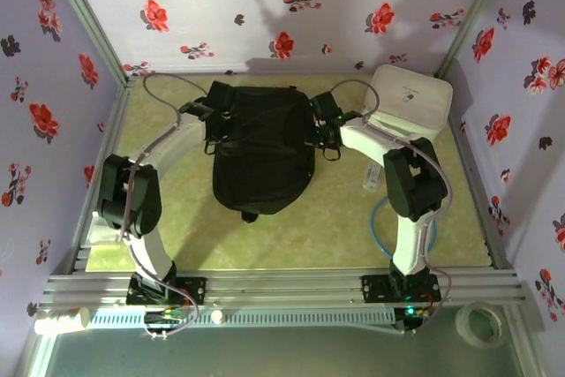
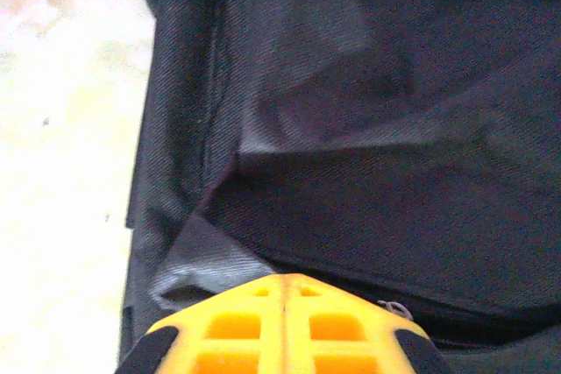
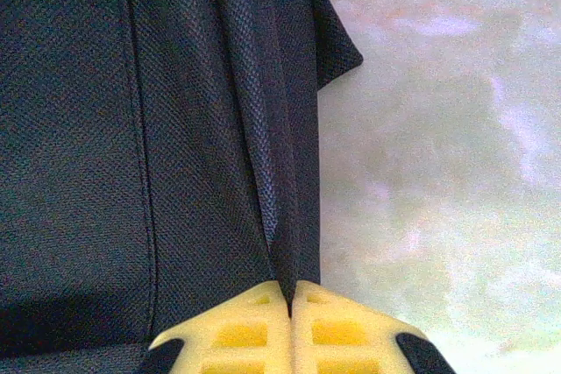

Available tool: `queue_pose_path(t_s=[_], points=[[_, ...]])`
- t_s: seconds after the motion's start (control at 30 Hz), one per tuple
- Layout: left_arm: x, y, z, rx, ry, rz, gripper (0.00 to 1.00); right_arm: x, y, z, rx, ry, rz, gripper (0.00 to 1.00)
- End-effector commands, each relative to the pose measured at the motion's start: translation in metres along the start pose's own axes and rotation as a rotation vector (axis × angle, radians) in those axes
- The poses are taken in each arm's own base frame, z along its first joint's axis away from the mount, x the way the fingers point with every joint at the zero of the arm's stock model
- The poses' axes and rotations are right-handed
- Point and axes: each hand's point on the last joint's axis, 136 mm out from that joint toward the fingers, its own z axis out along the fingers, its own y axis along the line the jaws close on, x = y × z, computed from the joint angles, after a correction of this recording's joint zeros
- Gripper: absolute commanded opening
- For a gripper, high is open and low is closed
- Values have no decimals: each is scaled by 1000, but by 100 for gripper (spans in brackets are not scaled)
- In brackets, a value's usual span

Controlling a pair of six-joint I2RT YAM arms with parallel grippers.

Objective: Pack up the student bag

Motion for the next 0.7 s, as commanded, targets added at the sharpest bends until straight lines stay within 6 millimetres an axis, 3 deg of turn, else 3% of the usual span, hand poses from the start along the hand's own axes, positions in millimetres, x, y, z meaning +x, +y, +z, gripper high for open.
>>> queue_pose_path(t_s=[0.0,0.2,0.27,0.37,0.47,0.57,0.67], points=[[-1,42,-25,-120,-43,-21,0,-14,-32,13,139,-25,-112,0],[32,63,-35,-146,-16,-57,0,-35,-4,24,37,-42,-258,0],[41,72,-33,-165,-1,-63,0,-35,4,26,-7,-31,-299,0],[38,77,-30,-160,-2,-59,0,-26,13,26,-72,-8,-347,0],[19,65,-30,-100,-36,-44,0,-14,13,24,-100,14,-393,0],[2,34,-27,45,-41,-14,0,-12,7,22,-81,9,-376,3],[-6,5,-26,161,-34,-11,0,-14,12,13,-99,17,-321,14]])
